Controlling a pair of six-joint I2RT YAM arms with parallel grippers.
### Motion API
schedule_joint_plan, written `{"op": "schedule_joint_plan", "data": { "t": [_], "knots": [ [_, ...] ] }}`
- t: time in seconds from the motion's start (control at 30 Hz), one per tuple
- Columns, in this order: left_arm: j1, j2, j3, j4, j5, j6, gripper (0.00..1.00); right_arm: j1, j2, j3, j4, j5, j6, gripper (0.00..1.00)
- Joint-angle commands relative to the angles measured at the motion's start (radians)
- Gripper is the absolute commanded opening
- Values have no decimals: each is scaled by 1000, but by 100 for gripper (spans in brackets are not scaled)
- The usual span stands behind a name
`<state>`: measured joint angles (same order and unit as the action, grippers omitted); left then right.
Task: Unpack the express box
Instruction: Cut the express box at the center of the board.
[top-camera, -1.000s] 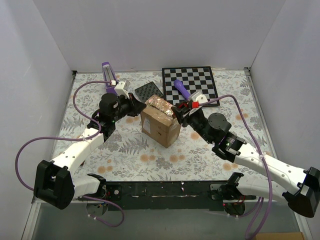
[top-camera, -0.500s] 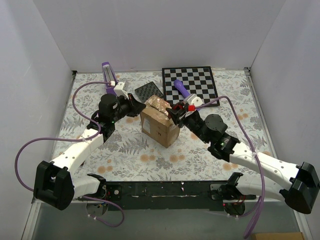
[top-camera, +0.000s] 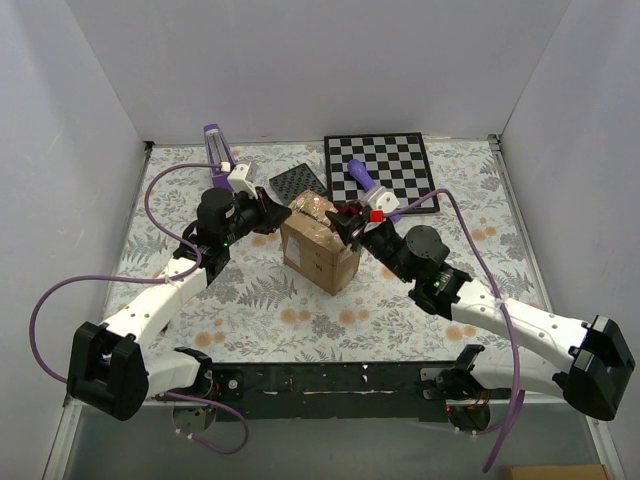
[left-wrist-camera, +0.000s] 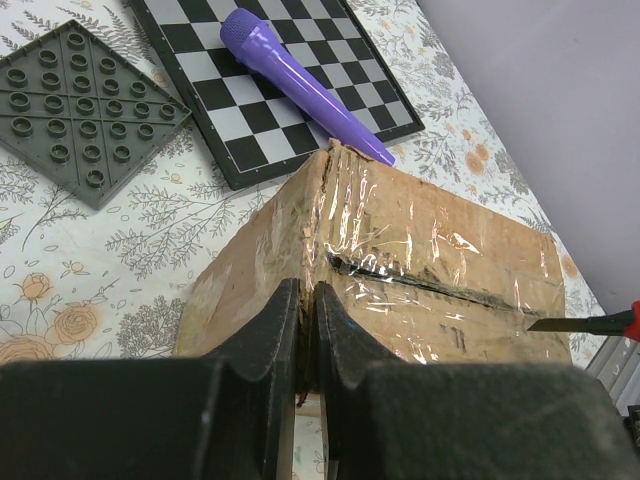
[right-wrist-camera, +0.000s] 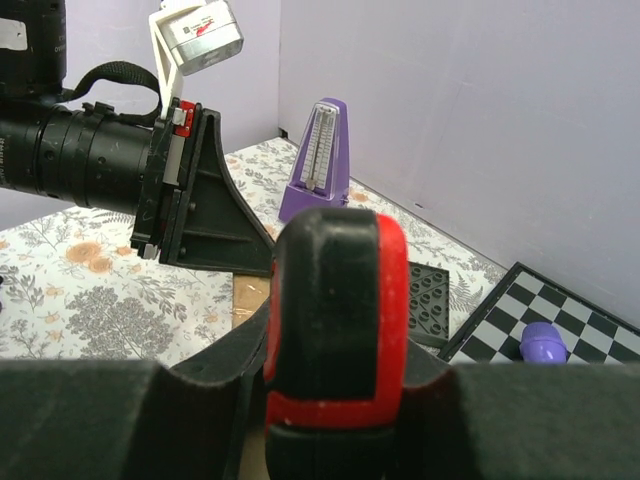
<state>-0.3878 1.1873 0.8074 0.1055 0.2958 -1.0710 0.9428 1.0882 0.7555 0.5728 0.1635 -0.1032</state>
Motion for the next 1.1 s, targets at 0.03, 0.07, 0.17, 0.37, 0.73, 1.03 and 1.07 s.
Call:
{"op": "schedule_joint_plan", "data": {
  "t": [0.03, 0.07, 0.17, 0.37, 0.73, 1.03, 1.07],
  "knots": [
    [1, -29, -11, 5, 5, 20, 0, -1, 25, 25, 116, -2, -36, 1],
    [3, -28, -11, 5, 5, 19, 0, -2, 30, 24, 113, -7, -39, 1],
    [1, -28, -10, 8, 9, 16, 0, -13, 42, 13, 113, -12, -47, 1],
    [3, -31, -10, 3, 5, 19, 0, -19, 26, -21, 95, 10, -76, 1],
    [1, -34, -8, -6, -21, 28, 0, -29, -70, -71, 13, 36, -147, 1],
    [1, -26, -5, -3, -35, 22, 0, -42, -102, -74, -36, 34, -167, 1],
    [1, -26, -5, -9, -41, 22, 0, -42, -106, -73, -54, 36, -167, 1]
  ]
}}
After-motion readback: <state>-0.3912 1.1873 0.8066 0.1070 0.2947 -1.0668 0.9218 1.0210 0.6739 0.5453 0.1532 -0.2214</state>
